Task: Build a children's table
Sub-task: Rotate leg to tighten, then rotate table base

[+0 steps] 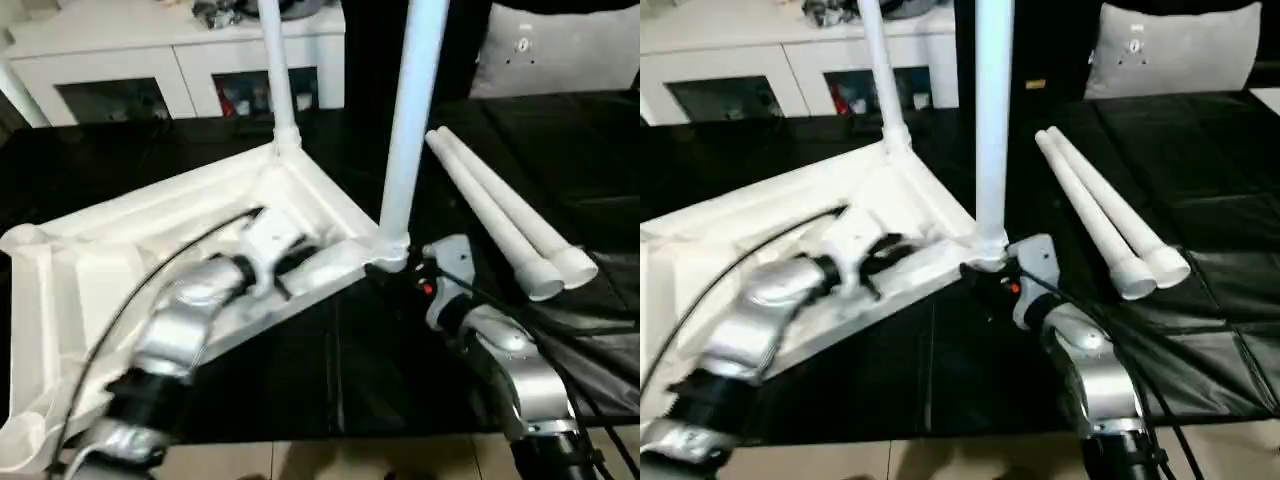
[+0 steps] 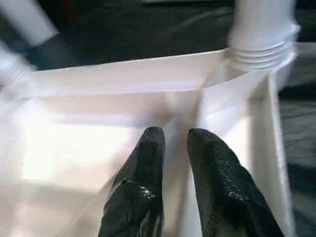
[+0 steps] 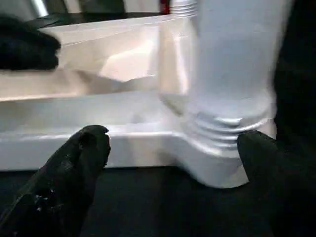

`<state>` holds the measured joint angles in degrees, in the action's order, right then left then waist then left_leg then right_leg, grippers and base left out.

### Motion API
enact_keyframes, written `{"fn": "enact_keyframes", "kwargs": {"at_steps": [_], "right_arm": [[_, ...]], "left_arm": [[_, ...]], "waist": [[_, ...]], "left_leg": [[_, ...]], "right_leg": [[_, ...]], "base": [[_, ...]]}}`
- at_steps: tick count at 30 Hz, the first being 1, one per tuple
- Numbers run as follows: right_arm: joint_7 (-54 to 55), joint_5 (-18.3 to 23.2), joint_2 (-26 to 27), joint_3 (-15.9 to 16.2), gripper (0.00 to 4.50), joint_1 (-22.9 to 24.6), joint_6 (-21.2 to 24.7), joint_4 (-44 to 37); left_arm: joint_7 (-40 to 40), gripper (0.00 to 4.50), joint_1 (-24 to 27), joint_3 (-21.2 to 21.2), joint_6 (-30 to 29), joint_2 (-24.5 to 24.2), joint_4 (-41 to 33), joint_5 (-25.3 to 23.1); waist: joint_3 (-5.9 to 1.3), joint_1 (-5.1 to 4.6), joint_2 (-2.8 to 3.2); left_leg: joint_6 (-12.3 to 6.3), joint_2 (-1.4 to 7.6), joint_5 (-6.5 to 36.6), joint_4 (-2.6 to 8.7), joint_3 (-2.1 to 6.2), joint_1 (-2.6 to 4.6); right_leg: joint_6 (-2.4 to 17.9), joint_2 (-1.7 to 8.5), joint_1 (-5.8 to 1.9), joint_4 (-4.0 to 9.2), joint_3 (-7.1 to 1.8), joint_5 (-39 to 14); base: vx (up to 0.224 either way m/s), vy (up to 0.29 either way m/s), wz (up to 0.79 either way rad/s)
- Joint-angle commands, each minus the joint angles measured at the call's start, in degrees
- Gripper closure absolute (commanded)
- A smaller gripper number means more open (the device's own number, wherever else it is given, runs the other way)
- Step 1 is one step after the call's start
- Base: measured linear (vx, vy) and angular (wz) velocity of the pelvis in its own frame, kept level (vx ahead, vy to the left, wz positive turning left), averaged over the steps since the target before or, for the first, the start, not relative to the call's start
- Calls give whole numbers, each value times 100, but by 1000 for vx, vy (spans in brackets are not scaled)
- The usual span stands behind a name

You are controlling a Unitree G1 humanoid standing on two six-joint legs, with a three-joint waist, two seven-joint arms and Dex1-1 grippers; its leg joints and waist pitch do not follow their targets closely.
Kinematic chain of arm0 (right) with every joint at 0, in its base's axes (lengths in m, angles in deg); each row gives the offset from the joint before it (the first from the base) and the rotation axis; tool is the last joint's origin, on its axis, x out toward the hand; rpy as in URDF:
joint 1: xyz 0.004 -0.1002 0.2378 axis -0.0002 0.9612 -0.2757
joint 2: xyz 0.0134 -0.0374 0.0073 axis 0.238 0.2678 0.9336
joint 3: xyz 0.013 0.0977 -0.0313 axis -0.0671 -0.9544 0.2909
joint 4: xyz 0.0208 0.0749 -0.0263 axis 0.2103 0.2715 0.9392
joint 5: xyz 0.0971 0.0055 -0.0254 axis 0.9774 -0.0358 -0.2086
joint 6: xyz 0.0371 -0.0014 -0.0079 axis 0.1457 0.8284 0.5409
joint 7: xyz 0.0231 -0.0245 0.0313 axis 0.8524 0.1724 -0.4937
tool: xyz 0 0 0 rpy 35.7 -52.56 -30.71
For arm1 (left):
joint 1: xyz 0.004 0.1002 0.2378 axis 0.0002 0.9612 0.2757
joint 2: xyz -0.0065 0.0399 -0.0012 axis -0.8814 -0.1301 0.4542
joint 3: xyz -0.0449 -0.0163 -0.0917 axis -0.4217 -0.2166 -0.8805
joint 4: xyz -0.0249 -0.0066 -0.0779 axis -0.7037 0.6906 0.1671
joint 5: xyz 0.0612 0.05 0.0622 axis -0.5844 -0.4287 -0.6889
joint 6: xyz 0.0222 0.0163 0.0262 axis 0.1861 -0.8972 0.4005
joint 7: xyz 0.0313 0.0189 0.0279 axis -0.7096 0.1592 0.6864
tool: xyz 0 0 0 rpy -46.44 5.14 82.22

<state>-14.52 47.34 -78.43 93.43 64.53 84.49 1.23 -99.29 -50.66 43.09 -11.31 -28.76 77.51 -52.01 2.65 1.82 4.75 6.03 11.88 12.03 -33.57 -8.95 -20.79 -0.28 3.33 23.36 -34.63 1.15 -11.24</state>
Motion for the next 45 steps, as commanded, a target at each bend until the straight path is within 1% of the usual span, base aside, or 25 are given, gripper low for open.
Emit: {"fn": "enact_keyframes", "kwargs": {"at_steps": [1, 2, 3, 4, 5, 7, 8, 9, 10, 12, 16, 17, 18, 20, 21, 23, 24, 25, 28, 31, 33, 34, 39, 42, 45], "right_arm": [[-119, -4, 68, 213, 0, -140, 4, 136], [-141, -54, 78, 276, 0, -198, -7, 241], [-142, -64, 81, 291, 0, -212, -10, 263], [-161, -81, 86, 333, 0, -247, 1, 319], [-161, -81, 86, 333, 0, -247, 1, 319], [-249, -167, 148, 477, 0, -393, 11, 500], [-268, -179, 171, 509, 0, -437, 37, 543], [-272, -179, 178, 521, 0, -452, 44, 559], [-269, -192, 202, 567, 0, -513, 55, 625], [-261, -201, 213, 601, 0, -557, 48, 671], [-313, -206, 169, 651, 0, -598, 89, 630], [-345, -214, 106, 658, 0, -570, 153, 557], [-353, -221, 79, 661, 0, -556, 180, 527], [-407, -221, -33, 655, 0, -480, 236, 399], [-431, -213, -91, 647, 0, -441, 295, 331], [-459, -214, -174, 649, 0, -394, 386, 241], [-486, -233, -232, 669, 0, -369, 433, 183], [-510, -256, -266, 682, 0, -355, 461, 147], [-539, -242, -310, 712, 0, -340, 579, 76], [-515, -258, -301, 747, 0, -364, 612, 125], [-459, -284, -264, 754, 0, -421, 632, 232], [-406, -316, -228, 755, 0, -494, 611, 385], [-253, -404, -151, 705, 0, -700, 533, 793], [-175, -427, -108, 672, 0, -809, 500, 991], [43, -513, 22, 590, 0, -1138, 267, 1557]], "left_arm": [[116, 386, 91, -281, -349, -214, -282, -87], [99, 389, 172, -353, -575, -412, -424, -173], [95, 398, 191, -364, -616, -460, -452, -195], [128, 425, 223, -405, -709, -561, -481, -271], [128, 431, 223, -405, -709, -561, -481, -271], [203, 436, 345, -487, -1033, -923, -557, -457], [123, 444, 398, -470, -1156, -1013, -616, -455], [96, 444, 418, -460, -1207, -1043, -646, -447], [-31, 444, 499, -407, -1394, -1148, -795, -405], [-126, 444, 563, -371, -1536, -1205, -952, -345], [-353, 444, 641, -346, -1776, -1322, -1211, -178], [-474, 444, 649, -322, -1806, -1393, -1214, -103], [-513, 444, 653, -320, -1816, -1411, -1217, -74], [-620, 444, 662, -282, -1856, -1491, -1240, -55], [-680, 444, 674, -235, -1902, -1568, -1248, -61], [-740, 444, 688, -172, -1934, -1683, -1221, -106], [-745, 444, 675, -130, -1908, -1755, -1128, -186], [-744, 444, 666, -94, -1909, -1817, -1074, -244], [-867, 444, 634, 98, -1811, -2087, -773, -374], [-984, 444, 631, 240, -1706, -2263, -620, -461], [-1096, 444, 629, 353, -1623, -2466, -511, -535], [-1233, 444, 641, 448, -1586, -2686, -439, -616], [-1444, 444, 659, 508, -1443, -2973, -309, -668], [-1528, 444, 633, 538, -1402, -3057, -249, -633], [-2028, 444, 698, 699, -1292, -3133, -411, -359]], "waist": [[-322, 63, -88], [-320, 78, -106], [-317, 74, -99], [-323, 91, -92], [-323, 97, -92], [-343, 140, -98], [-335, 146, -113], [-344, 150, -103], [-340, 159, -124], [-330, 166, -119], [-321, 191, -139], [-319, 195, -124], [-316, 195, -137], [-322, 201, -130], [-328, 208, -83], [-328, 211, -96], [-339, 217, -56], [-338, 208, -77], [-343, 216, -43], [-349, 210, -42], [-347, 213, -31], [-346, 219, -36], [-342, 211, -22], [-345, 226, -13], [-342, 224, -10]], "left_leg": [[-226, 22, 710, 383, -22, -46], [-220, 29, 699, 381, -29, -27], [-221, 26, 664, 390, -17, -38], [-212, 25, 653, 377, -30, -10], [-214, 23, 632, 377, -33, -15], [-198, 29, 542, 371, -25, -7], [-173, 20, 543, 379, -25, -17], [-149, 19, 536, 373, -24, -9], [-117, 24, 578, 378, -30, 3], [-103, 26, 612, 383, -30, 1], [-66, 14, 708, 380, -34, -6], [-50, 11, 745, 382, -31, -3], [-45, 9, 751, 384, -31, -4], [-35, 4, 756, 378, -30, 5], [-23, 4, 756, 373, -25, 8], [-17, 3, 742, 373, -24, 9], [-1, 0, 692, 367, -15, 10], [3, -6, 701, 364, -18, 8], [13, -18, 723, 356, -12, 11], [38, -14, 740, 359, -3, 12], [51, -12, 770, 362, -2, 17], [62, -13, 805, 368, 5, 16], [123, -8, 859, 371, 4, 28], [152, -13, 829, 362, 0, 32], [188, -14, 947, 369, -1, 35]], "right_leg": [[1172, 310, -327, 378, -131, -886], [1163, 302, -304, 374, -136, -883], [1160, 298, -313, 370, -130, -855], [1169, 282, -283, 364, -133, -760], [1171, 279, -285, 363, -137, -707], [1195, 275, -281, 317, -132, -470], [1186, 272, -290, 317, -128, -409], [1202, 280, -290, 301, -131, -361], [1242, 282, -285, 305, -136, -324], [1265, 282, -278, 307, -138, -333], [1282, 285, -288, 300, -147, -389], [1263, 287, -289, 301, -147, -445], [1243, 285, -291, 309, -148, -471], [1215, 276, -291, 307, -150, -455], [1223, 280, -289, 294, -149, -431], [1204, 261, -294, 296, -144, -349], [1223, 263, -296, 279, -139, -233], [1233, 250, -301, 285, -133, -172], [1264, 259, -304, 273, -131, -140], [1274, 263, -311, 269, -131, -115], [1304, 263, -304, 268, -129, -100], [1305, 266, -304, 266, -126, -131], [1359, 274, -300, 258, -128, -166], [1400, 272, -301, 238, -126, -22], [1430, 285, -293, 241, -127, -172]], "base": [[0, 0, 0], [0, 0, 0], [0, 0, 0], [0, 0, 0], [0, 0, 0], [0, 0, 0], [0, 0, 0], [0, 0, 0], [0, 0, 0], [0, 0, 0], [0, 0, 0], [0, 0, 0], [0, 0, 0], [0, 0, 0], [0, 0, 0], [0, 0, 0], [0, 0, 0], [0, 0, 0], [0, 0, 0], [0, 0, 0], [0, 0, 0], [0, 0, 0], [0, 0, 0], [0, 0, 0], [0, 0, 0]]}}
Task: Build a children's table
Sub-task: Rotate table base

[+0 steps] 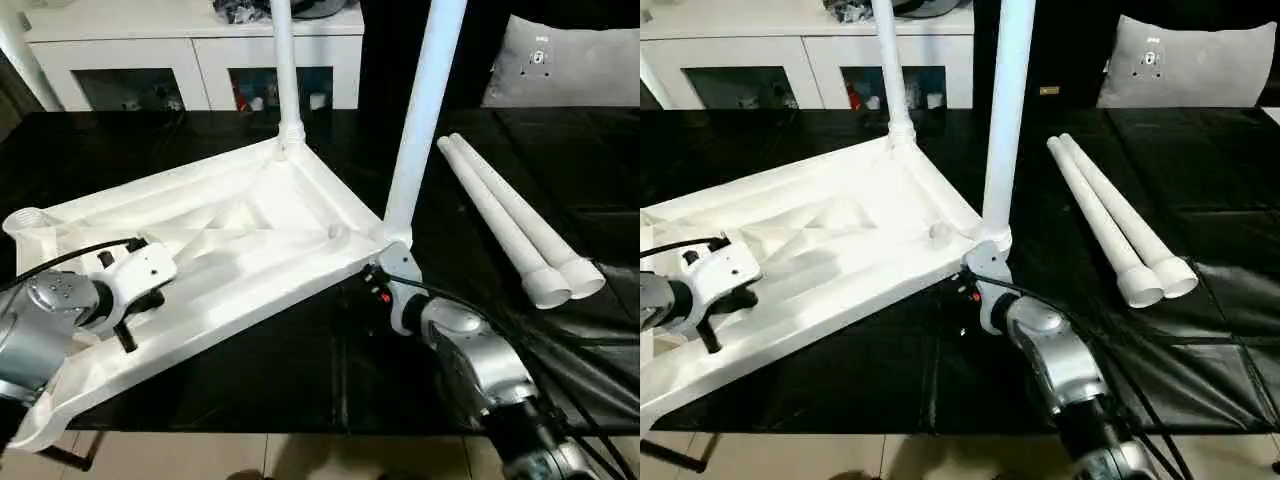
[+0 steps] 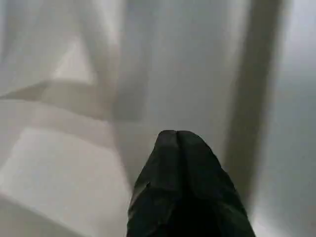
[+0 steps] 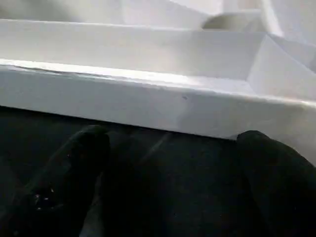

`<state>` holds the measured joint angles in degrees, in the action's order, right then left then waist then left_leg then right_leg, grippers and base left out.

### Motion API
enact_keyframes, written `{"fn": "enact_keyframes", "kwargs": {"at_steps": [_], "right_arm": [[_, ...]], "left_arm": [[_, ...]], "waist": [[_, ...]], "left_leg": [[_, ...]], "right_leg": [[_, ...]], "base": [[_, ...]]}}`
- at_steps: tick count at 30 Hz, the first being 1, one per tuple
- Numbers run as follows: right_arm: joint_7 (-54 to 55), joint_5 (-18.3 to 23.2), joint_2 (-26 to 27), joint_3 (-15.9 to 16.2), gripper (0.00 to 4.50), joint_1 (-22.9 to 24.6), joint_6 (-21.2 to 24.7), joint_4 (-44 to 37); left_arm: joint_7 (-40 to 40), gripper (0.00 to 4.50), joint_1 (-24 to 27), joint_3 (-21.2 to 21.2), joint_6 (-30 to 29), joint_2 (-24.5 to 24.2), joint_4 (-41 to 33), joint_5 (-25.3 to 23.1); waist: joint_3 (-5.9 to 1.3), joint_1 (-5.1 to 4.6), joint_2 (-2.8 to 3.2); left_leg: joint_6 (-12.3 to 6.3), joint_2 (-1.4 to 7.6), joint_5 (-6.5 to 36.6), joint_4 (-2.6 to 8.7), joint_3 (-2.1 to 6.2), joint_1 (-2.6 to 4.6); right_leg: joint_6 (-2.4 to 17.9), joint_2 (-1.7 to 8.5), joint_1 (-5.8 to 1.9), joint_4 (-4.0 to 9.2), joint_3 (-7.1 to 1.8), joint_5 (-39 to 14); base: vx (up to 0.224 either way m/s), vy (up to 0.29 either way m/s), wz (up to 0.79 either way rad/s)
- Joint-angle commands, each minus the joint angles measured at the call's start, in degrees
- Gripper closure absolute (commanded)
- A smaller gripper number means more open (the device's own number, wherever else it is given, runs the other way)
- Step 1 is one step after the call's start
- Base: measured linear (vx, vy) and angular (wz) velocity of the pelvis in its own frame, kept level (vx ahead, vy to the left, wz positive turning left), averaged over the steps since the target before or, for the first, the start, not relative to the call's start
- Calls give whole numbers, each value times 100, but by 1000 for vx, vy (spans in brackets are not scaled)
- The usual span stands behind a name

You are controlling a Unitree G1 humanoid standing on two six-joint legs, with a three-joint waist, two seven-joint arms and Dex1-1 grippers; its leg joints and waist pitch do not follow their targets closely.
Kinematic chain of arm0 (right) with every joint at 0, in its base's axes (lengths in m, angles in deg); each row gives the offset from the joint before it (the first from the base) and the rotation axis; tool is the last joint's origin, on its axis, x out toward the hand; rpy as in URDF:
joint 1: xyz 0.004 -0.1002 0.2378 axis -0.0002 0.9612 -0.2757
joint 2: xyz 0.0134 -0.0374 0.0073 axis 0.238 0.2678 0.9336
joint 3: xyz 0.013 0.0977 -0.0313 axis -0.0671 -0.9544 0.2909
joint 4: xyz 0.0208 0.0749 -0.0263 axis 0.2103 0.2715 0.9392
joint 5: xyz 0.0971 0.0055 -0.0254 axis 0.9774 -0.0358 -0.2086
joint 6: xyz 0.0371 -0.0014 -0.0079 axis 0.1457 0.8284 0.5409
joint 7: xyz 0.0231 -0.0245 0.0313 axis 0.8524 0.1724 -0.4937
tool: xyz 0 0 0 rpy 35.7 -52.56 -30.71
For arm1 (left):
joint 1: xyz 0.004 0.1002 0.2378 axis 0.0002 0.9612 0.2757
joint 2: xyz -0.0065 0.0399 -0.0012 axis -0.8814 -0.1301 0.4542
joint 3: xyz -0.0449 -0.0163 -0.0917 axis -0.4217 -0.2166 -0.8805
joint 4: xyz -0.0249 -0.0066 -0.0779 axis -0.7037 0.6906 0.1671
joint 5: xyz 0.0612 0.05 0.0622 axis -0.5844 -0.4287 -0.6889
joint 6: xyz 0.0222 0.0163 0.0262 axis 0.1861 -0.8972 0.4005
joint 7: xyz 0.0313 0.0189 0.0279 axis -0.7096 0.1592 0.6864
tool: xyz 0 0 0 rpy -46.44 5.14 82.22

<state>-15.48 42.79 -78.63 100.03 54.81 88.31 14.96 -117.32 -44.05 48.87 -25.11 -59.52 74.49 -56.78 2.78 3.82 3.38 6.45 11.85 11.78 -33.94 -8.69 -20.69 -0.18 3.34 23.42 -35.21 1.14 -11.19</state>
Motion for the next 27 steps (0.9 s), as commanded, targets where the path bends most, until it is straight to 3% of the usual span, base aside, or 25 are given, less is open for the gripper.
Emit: {"fn": "enact_keyframes", "kwargs": {"at_steps": [1, 6, 14, 17, 18, 19, 20, 21, 22, 23, 25, 27], "right_arm": [[179, -62, 71, -92, 0, -223, -145, 270], [468, -83, 234, -200, 0, -609, -330, 812], [575, -123, 262, -260, 0, -773, -536, 1078], [637, -181, 193, -307, 0, -746, -611, 1099], [637, -181, 193, -307, 0, -746, -611, 1099], [685, -192, 168, -343, 0, -720, -618, 1065], [708, -194, 161, -357, 0, -711, -623, 1055], [727, -196, 151, -369, 0, -701, -628, 1043], [761, -197, 128, -389, 0, -669, -637, 998], [766, -197, 124, -393, 0, -662, -639, 989], [795, -197, 74, -428, 0, -593, -653, 896], [811, -206, 59, -435, 0, -574, -663, 868]], "left_arm": [[-296, 444, 39, 136, 98, -14, -129, 209], [-716, 444, -14, 300, 108, 470, -247, 655], [-658, 444, -453, 634, 501, 1249, 307, 745], [106, 444, -1163, 595, 1049, 2143, 1363, 535], [106, 444, -1163, 595, 1049, 2143, 1363, 535], [476, 444, -1459, 571, 1303, 2415, 1858, 431], [609, 444, -1557, 546, 1375, 2505, 2027, 415], [742, 444, -1655, 512, 1435, 2595, 2190, 404], [1049, 444, -1849, 443, 1628, 2746, 2512, 362], [1108, 444, -1886, 430, 1667, 2774, 2574, 354], [1776, 444, -2261, 307, 2204, 3069, 3220, 242], [1920, 444, -2336, 267, 2324, 3142, 3355, 224]], "waist": [[-349, 15, 130], [-355, -7, 118], [-379, -24, 88], [-388, -21, 113], [-394, -4, 105], [-406, 1, 88], [-389, -16, 150], [-415, -7, 115], [-417, -13, 147], [-420, -18, 116], [-428, -17, 129], [-429, -14, 107]], "left_leg": [[173, -13, 1034, 416, -27, 27], [193, -15, 1022, 411, -37, 41], [98, -34, 809, 381, -55, 20], [69, -50, 831, 342, -82, 54], [69, -47, 821, 341, -81, 62], [57, -39, 727, 353, -45, 0], [63, -62, 732, 356, -38, -24], [63, -43, 801, 329, -57, 41], [53, -54, 663, 328, -35, -9], [33, -55, 675, 325, -35, -6], [-15, -60, 604, 314, -25, -27], [-60, -63, 552, 306, -30, -33]], "right_leg": [[1444, 295, -302, 302, -132, -263], [1484, 282, -321, 296, -134, -200], [1425, 269, -358, 294, -137, -73], [1442, 256, -350, 333, -143, -58], [1453, 253, -351, 329, -143, 0], [1444, 279, -411, 284, -138, 129], [1398, 260, -409, 298, -123, 70], [1385, 276, -387, 330, -131, 41], [1418, 275, -422, 286, -131, 250], [1393, 266, -426, 306, -115, 251], [1404, 279, -451, 304, -118, 300], [1375, 273, -456, 317, -115, 298]], "base": [[0, 0, 0], [0, 0, 0], [0, 0, 0], [0, 0, 0], [0, 0, 0], [0, 0, 0], [0, 0, 0], [0, 0, 0], [0, 0, 0], [0, 0, 0], [0, 0, 0], [0, 0, 0]]}}
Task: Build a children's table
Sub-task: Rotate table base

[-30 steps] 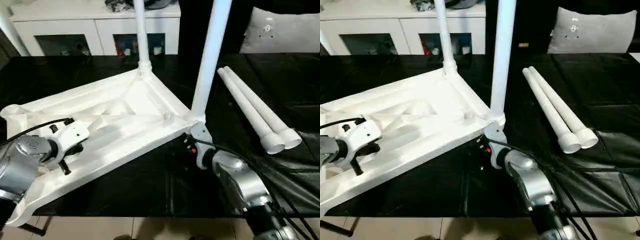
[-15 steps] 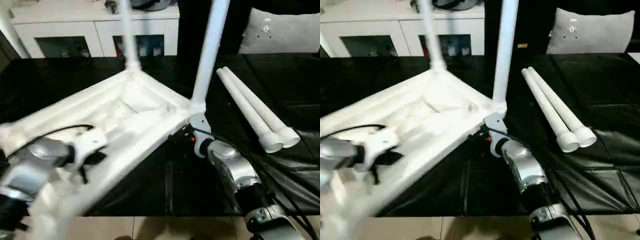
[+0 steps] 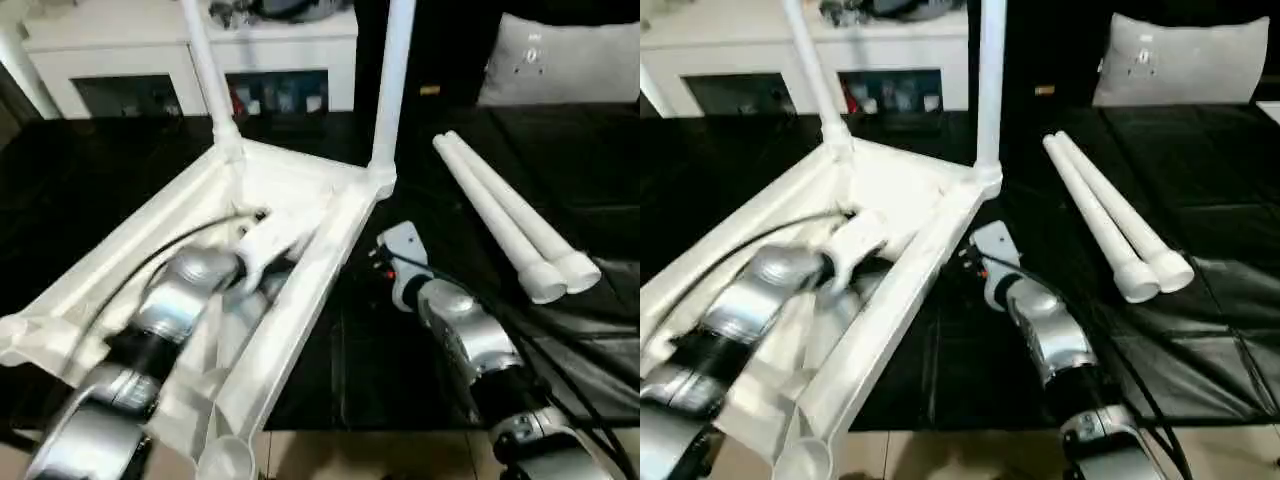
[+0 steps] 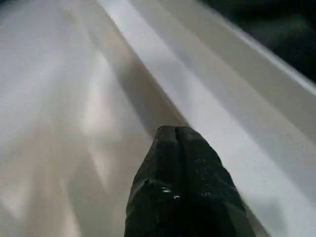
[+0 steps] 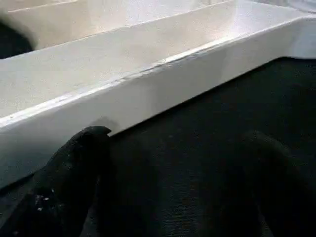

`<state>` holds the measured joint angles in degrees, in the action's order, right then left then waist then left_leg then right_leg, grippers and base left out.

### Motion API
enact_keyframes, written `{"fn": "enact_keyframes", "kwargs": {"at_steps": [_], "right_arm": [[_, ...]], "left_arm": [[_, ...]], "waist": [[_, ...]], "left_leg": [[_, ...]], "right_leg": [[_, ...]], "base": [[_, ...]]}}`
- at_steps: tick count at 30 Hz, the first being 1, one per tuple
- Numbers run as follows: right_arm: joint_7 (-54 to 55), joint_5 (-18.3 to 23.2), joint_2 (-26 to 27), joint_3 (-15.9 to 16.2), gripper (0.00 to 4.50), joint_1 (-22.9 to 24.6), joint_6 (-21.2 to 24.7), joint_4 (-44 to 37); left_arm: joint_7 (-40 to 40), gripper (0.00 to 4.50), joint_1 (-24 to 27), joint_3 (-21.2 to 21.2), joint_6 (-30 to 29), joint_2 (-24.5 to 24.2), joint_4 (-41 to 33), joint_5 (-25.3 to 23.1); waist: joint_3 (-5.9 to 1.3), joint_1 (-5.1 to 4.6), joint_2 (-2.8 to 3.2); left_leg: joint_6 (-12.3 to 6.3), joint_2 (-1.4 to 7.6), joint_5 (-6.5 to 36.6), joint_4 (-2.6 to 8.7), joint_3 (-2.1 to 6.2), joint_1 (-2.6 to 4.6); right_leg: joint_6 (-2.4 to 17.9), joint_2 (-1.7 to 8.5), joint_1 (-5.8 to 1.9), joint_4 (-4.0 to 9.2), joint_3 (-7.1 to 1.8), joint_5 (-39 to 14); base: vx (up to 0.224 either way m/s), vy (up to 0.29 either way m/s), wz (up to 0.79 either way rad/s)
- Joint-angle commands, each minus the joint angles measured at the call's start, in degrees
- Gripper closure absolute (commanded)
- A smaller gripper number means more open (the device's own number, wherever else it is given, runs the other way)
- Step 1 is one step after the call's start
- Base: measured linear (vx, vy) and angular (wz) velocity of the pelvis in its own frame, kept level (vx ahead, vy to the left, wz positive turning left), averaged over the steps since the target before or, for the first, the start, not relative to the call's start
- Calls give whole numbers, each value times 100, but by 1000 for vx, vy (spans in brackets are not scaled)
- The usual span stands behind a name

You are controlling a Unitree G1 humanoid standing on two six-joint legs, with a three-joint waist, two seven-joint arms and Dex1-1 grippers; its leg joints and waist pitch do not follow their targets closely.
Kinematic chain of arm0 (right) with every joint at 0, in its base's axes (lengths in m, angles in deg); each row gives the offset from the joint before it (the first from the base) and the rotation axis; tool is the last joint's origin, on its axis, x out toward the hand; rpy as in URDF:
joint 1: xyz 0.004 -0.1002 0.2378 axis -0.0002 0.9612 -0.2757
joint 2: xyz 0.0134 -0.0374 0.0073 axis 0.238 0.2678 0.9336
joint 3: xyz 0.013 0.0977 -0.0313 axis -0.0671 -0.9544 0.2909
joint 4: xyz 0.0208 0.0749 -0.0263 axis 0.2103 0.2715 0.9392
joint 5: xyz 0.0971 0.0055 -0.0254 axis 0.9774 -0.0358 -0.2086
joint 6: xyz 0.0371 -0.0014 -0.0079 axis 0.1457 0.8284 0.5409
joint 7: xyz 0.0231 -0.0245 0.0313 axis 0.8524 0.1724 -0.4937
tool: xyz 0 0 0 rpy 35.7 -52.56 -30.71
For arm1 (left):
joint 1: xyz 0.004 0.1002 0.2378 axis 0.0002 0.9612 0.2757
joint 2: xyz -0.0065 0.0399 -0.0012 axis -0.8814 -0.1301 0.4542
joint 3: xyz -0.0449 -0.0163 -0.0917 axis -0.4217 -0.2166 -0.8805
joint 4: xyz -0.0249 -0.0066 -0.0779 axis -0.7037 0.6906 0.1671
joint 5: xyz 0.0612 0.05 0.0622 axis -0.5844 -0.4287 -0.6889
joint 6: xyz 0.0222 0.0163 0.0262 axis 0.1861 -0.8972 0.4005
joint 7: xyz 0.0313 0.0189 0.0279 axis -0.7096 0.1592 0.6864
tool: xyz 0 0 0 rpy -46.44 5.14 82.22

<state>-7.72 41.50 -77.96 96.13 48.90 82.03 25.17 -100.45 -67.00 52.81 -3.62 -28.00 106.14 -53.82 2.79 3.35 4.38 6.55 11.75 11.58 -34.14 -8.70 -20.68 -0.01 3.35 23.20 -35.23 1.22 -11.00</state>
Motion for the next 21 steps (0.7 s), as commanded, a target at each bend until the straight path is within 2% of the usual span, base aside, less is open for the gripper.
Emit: {"fn": "enact_keyframes", "kwargs": {"at_steps": [1, 3, 5, 7, 9, 10, 12, 13, 14, 15, 16, 18, 19, 21], "right_arm": [[48, -83, -25, -54, 0, 37, -39, -188], [42, -71, -77, -72, 0, 94, -21, -316], [-37, -22, -140, -79, 0, 175, -8, -517], [-354, 135, -260, -50, 0, 373, -41, -1010], [-639, 278, -347, -14, 0, 525, -64, -1368], [-658, 289, -352, -12, 0, 536, -60, -1392], [-1153, 575, -505, 62, 0, 769, -34, -1913], [-1344, 695, -572, 93, 0, 856, -21, -2113], [-1465, 773, -614, 112, 0, 911, -9, -2242], [-1534, 819, -648, 123, 0, 945, 13, -2324], [-1627, 860, -700, 149, 0, 978, 57, -2412], [-1894, 951, -827, 221, 0, 1073, 149, -2630], [-2119, 1023, -927, 286, 0, 1153, 230, -2797], [-2284, 1076, -999, 335, 0, 1213, 294, -2922]], "left_arm": [[346, 444, -77, -138, 322, 27, 239, -106], [322, 444, -91, -180, 494, 72, 213, -44], [109, 444, -16, -202, 520, 14, 39, 63], [-484, 444, 318, -241, 375, -300, -621, 293], [-880, 444, 596, -292, 239, -583, -1130, 497], [-903, 444, 614, -294, 233, -604, -1162, 510], [-1511, 444, 1077, -359, -26, -1146, -1959, 828], [-1768, 444, 1270, -382, -119, -1397, -2264, 930], [-1934, 444, 1394, -397, -180, -1560, -2460, 990], [-2039, 444, 1472, -405, -223, -1668, -2572, 1020], [-2142, 444, 1558, -421, -297, -1809, -2666, 1034], [-2363, 444, 1771, -486, -452, -2151, -2895, 1046], [-2500, 444, 1918, -535, -604, -2402, -3060, 1050], [-2586, 444, 2024, -572, -709, -2586, -3178, 1050]], "waist": [[-436, 31, 37], [-439, 33, 16], [-439, 58, 38], [-446, 82, 48], [-431, 66, 55], [-424, 62, 74], [-413, 71, 38], [-388, 63, 70], [-381, 55, 87], [-372, 50, 67], [-373, 61, 95], [-354, 67, 96], [-346, 84, 75], [-328, 95, 93]], "left_leg": [[-84, -42, 546, 322, -25, -34], [-123, -47, 496, 317, -24, -44], [-169, -29, 490, 314, -29, -34], [-200, 11, 502, 325, -15, -41], [-227, 23, 536, 335, -19, -46], [-231, 31, 627, 342, -19, -36], [-212, 44, 776, 362, -22, -20], [-229, 69, 860, 395, -10, -34], [-219, 65, 936, 390, -28, -6], [-221, 57, 973, 392, -30, -6], [-194, 57, 1018, 401, -24, 5], [-177, 53, 1103, 409, -34, 23], [-160, 60, 1138, 424, -30, 17], [-153, 65, 1238, 448, -17, 2]], "right_leg": [[1360, 280, -427, 319, -120, 311], [1383, 278, -437, 312, -119, 365], [1410, 291, -413, 315, -117, 316], [1436, 313, -417, 295, -113, 333], [1440, 305, -393, 292, -104, 341], [1447, 308, -377, 295, -100, 238], [1442, 319, -375, 308, -100, -4], [1381, 313, -350, 310, -97, -155], [1379, 298, -316, 322, -96, -264], [1382, 294, -314, 338, -94, -344], [1385, 301, -315, 338, -93, -466], [1352, 289, -288, 361, -92, -661], [1335, 301, -295, 362, -95, -734], [1238, 300, -295, 367, -93, -923]], "base": [[0, 0, 0], [0, 0, 0], [0, 0, 0], [0, 0, 0], [0, 0, 0], [0, 0, 0], [0, 0, 0], [0, 0, 0], [0, 0, 0], [0, 0, 0], [0, 0, 0], [0, 0, 0], [0, 0, 0], [0, 0, 0]]}}
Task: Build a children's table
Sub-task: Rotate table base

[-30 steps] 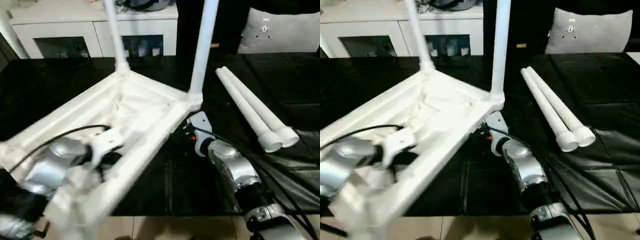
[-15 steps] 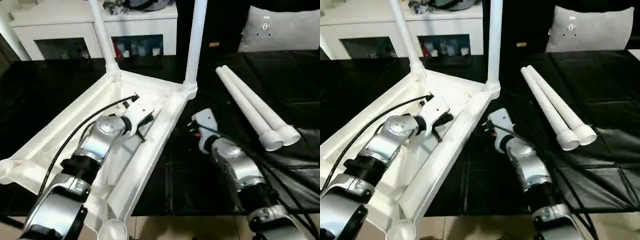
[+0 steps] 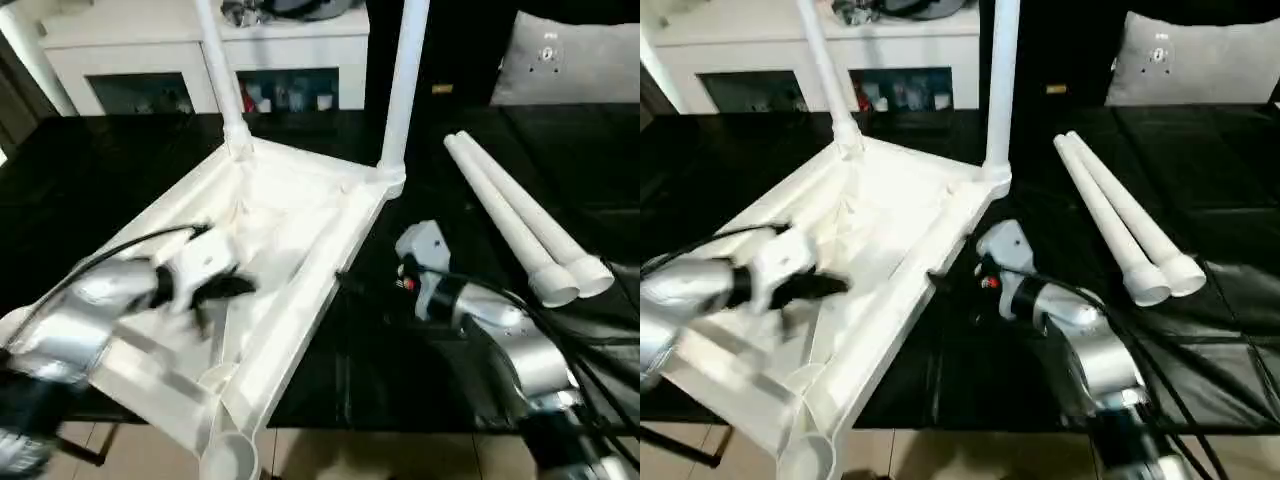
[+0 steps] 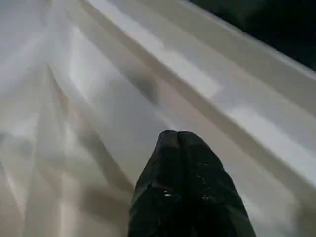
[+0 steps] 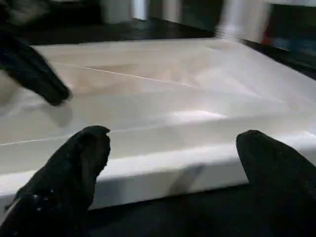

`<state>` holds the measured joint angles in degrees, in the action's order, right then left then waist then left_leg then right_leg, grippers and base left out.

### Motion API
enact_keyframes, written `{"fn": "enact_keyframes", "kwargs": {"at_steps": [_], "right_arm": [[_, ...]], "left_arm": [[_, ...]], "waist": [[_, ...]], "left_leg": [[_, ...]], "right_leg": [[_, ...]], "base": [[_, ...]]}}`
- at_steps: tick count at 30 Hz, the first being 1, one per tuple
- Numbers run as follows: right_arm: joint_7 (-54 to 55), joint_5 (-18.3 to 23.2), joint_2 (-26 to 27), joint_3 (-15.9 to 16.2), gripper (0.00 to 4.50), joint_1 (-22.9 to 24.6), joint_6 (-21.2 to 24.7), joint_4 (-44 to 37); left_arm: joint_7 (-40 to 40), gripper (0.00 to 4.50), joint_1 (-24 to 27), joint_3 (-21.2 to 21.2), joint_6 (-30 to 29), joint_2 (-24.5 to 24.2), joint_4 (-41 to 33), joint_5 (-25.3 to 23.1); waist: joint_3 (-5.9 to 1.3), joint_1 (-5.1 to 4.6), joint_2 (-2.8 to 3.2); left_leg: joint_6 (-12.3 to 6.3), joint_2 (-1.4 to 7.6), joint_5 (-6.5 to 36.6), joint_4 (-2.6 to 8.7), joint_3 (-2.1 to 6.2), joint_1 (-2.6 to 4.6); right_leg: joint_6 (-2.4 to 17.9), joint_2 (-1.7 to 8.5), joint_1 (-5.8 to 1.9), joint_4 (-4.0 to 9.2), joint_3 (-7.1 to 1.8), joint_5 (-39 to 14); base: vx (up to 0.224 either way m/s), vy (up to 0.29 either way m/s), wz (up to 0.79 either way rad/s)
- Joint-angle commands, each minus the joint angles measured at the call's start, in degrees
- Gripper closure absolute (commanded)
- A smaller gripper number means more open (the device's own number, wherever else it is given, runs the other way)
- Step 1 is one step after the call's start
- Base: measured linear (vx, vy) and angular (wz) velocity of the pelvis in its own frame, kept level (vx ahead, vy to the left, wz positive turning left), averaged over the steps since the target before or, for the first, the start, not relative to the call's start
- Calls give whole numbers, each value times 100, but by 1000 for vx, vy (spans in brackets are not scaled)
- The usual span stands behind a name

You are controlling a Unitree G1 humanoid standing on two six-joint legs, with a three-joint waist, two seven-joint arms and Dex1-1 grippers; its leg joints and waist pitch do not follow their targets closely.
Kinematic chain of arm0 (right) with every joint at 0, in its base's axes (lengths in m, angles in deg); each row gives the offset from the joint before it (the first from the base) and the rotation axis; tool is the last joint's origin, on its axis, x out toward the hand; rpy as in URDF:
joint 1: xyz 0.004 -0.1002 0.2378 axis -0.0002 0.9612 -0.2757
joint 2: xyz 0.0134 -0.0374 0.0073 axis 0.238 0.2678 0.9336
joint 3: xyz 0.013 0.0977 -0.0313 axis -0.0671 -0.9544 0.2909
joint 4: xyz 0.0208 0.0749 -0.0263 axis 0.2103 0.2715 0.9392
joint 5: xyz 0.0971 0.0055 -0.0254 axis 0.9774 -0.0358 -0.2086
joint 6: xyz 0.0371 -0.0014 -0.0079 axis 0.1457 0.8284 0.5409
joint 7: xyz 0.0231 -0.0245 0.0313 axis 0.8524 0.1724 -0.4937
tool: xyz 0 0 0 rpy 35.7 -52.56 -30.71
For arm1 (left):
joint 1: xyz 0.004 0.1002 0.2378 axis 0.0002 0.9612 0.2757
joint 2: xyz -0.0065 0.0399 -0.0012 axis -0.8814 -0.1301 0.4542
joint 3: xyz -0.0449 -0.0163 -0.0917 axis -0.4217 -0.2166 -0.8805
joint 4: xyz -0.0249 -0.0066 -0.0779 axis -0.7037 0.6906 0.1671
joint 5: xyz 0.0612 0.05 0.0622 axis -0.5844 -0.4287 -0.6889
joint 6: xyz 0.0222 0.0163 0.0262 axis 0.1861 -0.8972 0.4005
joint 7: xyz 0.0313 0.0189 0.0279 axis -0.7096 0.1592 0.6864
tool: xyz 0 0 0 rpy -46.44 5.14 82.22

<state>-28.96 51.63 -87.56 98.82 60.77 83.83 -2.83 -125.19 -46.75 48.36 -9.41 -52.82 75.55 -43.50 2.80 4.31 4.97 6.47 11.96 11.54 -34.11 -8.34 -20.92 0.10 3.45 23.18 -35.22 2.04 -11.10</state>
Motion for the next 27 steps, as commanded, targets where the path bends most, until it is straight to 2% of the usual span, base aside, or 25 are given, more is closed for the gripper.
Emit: {"fn": "enact_keyframes", "kwargs": {"at_steps": [1, 2, 3, 6, 10, 11, 12, 14, 15, 18, 19, 22, 23, 25, 26, 27], "right_arm": [[-372, 149, -143, 149, 0, 122, 234, -315], [-419, 182, -179, 183, 0, 152, 278, -385], [-435, 198, -194, 204, 0, 169, 301, -422], [-439, 215, -207, 237, 0, 185, 323, -458], [-439, 197, -205, 266, 0, 202, 343, -464], [-439, 197, -205, 266, 0, 202, 343, -464], [-424, 173, -209, 267, 0, 209, 351, -461], [-391, 128, -238, 268, 0, 226, 392, -477], [-381, 102, -251, 265, 0, 232, 420, -487], [-334, 92, -265, 250, 0, 238, 470, -501], [-233, 39, -288, 226, 0, 235, 528, -486], [-34, -107, -305, 195, 0, 205, 559, -379], [45, -170, -305, 185, 0, 187, 554, -322], [485, -385, -246, 50, 0, 63, 586, -17], [935, -524, -181, -144, 0, -79, 662, 268], [935, -524, -181, -144, 0, -79, 662, 268]], "left_arm": [[-144, 444, 148, -190, -144, -392, -204, -30], [-88, 444, 162, -238, -201, -482, -172, -71], [-54, 444, 159, -254, -196, -564, -113, -141], [-37, 444, 139, -270, -264, -719, 1, -262], [-46, 444, 156, -28, -240, -911, 195, -631], [-46, 444, 156, -28, -240, -911, 195, -631], [-39, 444, 173, 58, -257, -855, 209, -662], [-13, 444, 211, 198, -339, -737, 169, -639], [4, 444, 222, 252, -368, -681, 153, -620], [29, 444, 211, 338, -332, -577, 196, -651], [69, 444, 110, 455, -293, -295, 329, -652], [75, 444, -57, 559, -226, 84, 525, -617], [76, 444, -107, 577, -217, 194, 576, -589], [148, 444, -302, 583, -220, 580, 803, -442], [437, 444, -621, 556, -143, 1086, 1248, -364], [437, 444, -621, 556, -143, 1086, 1248, -364]], "waist": [[-340, 7, 40], [-334, 1, 28], [-336, 15, 48], [-335, 34, 50], [-354, 55, 77], [-362, 55, 73], [-365, 54, 94], [-381, 62, 85], [-384, 63, 110], [-389, 59, 95], [-386, 49, 91], [-389, 82, 82], [-382, 65, 73], [-369, 50, 55], [-376, 63, 60], [-400, 104, 63]], "left_leg": [[-134, 32, 1222, 440, -43, 28], [-140, 26, 1204, 437, -55, 26], [-130, 24, 1199, 433, -53, 37], [-85, 22, 1207, 444, -44, 31], [-42, 11, 1087, 430, -38, 28], [-31, 14, 1047, 426, -35, 32], [-21, 16, 1042, 424, -33, 35], [-12, 12, 954, 410, -35, 30], [-8, 6, 917, 400, -38, 24], [-2, 0, 893, 397, -35, 18], [-5, -8, 896, 389, -46, 13], [8, -11, 903, 380, -58, 23], [11, -19, 874, 383, -49, -7], [15, -26, 906, 390, -58, -6], [34, -36, 932, 374, -75, 32], [64, -38, 926, 339, -91, 81]], "right_leg": [[1187, 286, -289, 374, -172, -974], [1182, 277, -281, 383, -176, -962], [1198, 283, -272, 383, -177, -974], [1147, 287, -273, 386, -173, -1086], [1105, 285, -274, 371, -178, -937], [1126, 285, -274, 363, -175, -814], [1147, 287, -275, 355, -174, -762], [1208, 284, -290, 327, -171, -497], [1239, 284, -291, 317, -169, -398], [1247, 280, -309, 319, -162, -322], [1252, 280, -314, 330, -164, -345], [1208, 296, -312, 359, -178, -587], [1168, 291, -330, 353, -172, -625], [1116, 293, -318, 384, -173, -830], [1103, 287, -285, 416, -176, -1013], [1178, 288, -257, 419, -178, -994]], "base": [[0, 0, 0], [0, 0, 0], [0, 0, 0], [0, 0, 0], [0, 0, 0], [0, 0, 0], [0, 0, 0], [0, 0, 0], [0, 0, 0], [0, 0, 0], [0, 0, 0], [0, 0, 0], [0, 0, 0], [0, 0, 0], [0, 0, 0], [0, 0, 0]]}}
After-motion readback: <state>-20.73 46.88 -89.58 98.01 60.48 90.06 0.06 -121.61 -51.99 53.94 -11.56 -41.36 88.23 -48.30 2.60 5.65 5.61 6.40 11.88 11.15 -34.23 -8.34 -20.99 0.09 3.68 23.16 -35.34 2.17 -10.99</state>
